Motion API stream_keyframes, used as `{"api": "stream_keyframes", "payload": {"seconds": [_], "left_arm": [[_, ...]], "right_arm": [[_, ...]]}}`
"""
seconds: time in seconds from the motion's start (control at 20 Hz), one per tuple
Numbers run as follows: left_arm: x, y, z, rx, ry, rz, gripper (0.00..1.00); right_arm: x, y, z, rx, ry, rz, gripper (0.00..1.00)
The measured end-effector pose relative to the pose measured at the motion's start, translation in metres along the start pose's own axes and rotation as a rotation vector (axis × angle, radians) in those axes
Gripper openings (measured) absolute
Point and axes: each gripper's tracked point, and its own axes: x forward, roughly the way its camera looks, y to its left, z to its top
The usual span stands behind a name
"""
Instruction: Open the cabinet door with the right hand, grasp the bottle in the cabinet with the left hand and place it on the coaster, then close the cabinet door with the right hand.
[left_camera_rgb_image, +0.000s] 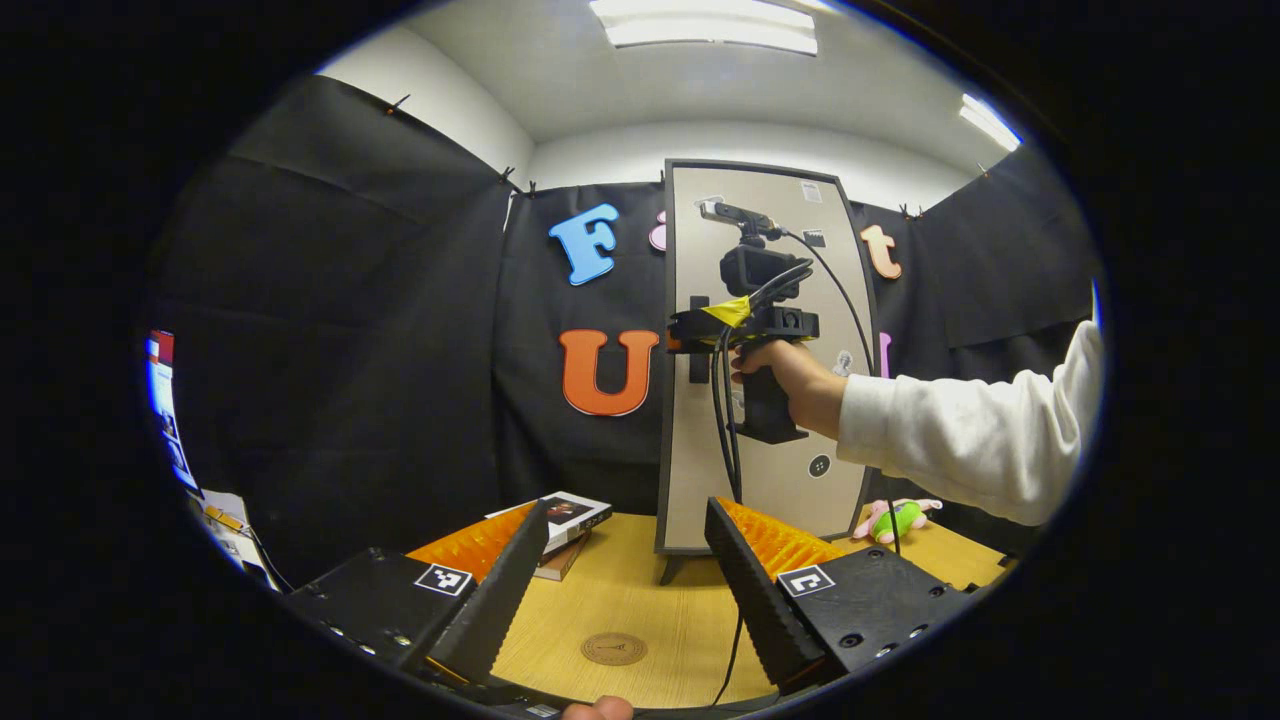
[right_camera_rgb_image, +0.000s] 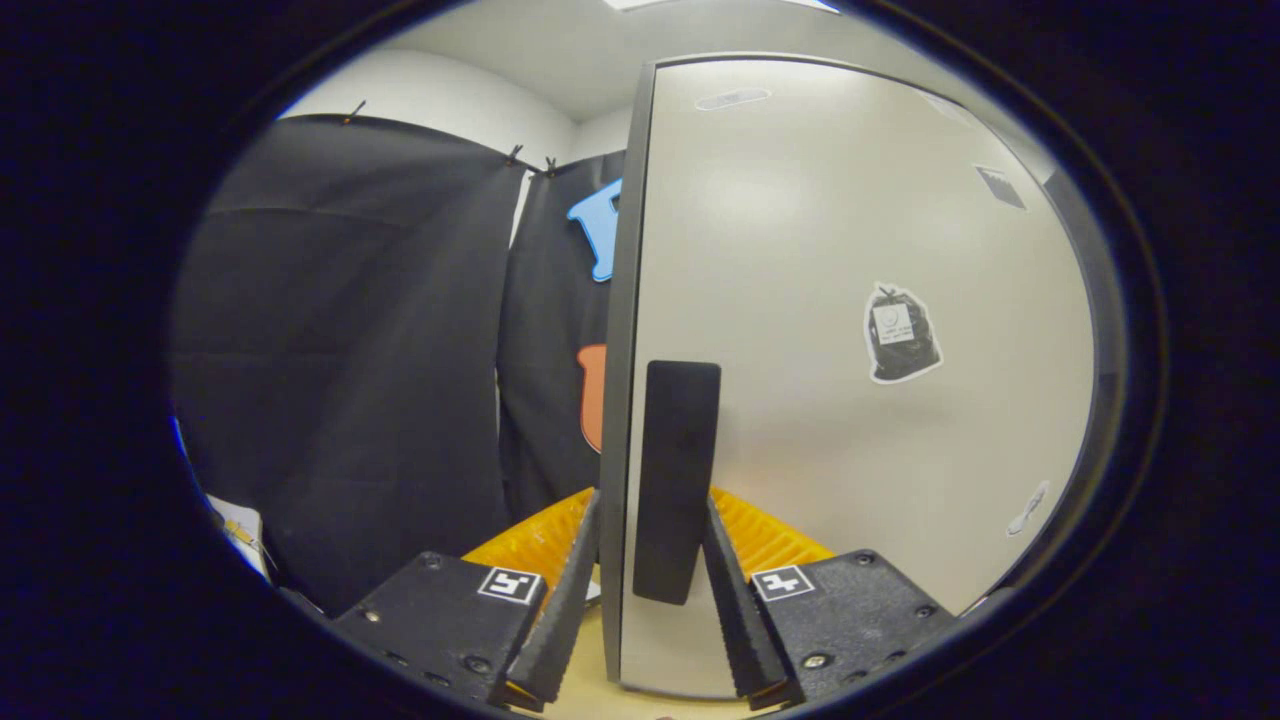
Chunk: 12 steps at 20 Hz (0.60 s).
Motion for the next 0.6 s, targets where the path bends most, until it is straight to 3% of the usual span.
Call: {"api": "stream_keyframes", "payload": {"seconds": [0.05, 0.1, 0.15, 0.35, 0.55, 0.6], "left_arm": [[-0.0002, 0.0034, 0.0013, 0.003, -0.005, 0.010, 0.95], [-0.0007, 0.0053, 0.0019, 0.002, -0.008, 0.014, 0.95], [-0.0008, 0.0062, 0.0020, -0.001, -0.010, 0.016, 0.95], [0.0002, 0.0082, -0.0025, -0.017, 0.002, 0.016, 0.95], [-0.0009, 0.0070, -0.0022, -0.017, 0.000, 0.010, 0.95], [-0.0018, 0.0073, -0.0027, -0.016, 0.002, 0.009, 0.95]], "right_arm": [[0.0021, -0.0026, -0.0005, 0.011, 0.002, -0.016, 0.51], [0.0016, -0.0039, -0.0007, 0.024, 0.001, -0.021, 0.50], [0.0044, -0.0032, -0.0008, 0.041, -0.007, -0.017, 0.36], [0.0045, -0.0078, -0.0023, -0.002, -0.004, -0.044, 0.37], [0.0044, -0.0069, -0.0020, 0.000, -0.030, -0.028, 0.18], [0.0043, -0.0067, -0.0017, 0.010, -0.037, -0.031, 0.17]]}}
